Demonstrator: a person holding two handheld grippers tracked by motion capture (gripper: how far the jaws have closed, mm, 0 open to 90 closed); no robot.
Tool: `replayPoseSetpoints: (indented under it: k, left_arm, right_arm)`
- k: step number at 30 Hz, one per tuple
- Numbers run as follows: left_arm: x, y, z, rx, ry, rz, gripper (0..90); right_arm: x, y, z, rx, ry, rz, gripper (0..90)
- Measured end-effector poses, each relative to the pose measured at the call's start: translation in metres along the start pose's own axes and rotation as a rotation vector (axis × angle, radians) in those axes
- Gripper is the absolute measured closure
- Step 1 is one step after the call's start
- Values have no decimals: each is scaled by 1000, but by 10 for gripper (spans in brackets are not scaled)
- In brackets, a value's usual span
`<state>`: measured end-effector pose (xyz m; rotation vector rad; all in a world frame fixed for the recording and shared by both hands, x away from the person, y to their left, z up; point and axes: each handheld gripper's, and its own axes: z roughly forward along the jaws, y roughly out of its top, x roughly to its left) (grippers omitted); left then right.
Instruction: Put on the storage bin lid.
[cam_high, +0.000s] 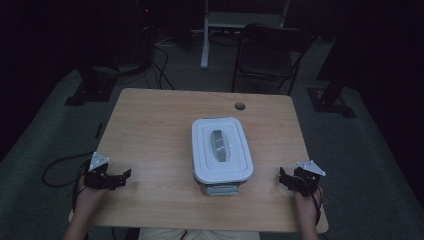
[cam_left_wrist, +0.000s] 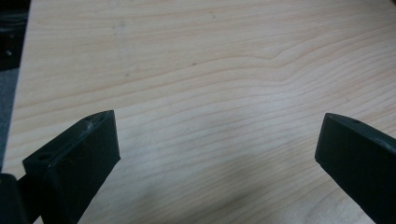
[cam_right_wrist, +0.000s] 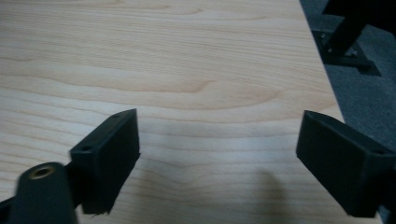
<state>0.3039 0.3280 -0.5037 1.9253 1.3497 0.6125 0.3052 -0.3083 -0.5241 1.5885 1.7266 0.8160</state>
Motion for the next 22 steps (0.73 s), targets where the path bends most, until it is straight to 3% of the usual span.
replayPoseSetpoints:
  k: [6,10,14,22]
  left_arm:
    - [2,-9,-4,13,53,-11,5]
    - [5,-13,-11,-10,90,-37,5]
    - [10,-19,-16,-32,124,-66,5]
    - [13,-22,-17,-11,124,-72,5]
  right_arm:
    - [-7,-1,0,25,-14,60,140]
    - [-6,-1,0,30,-53,57,139]
    - [-7,-1,-1,27,-58,60,139]
    - [-12,-2,-1,30,-46,84,140]
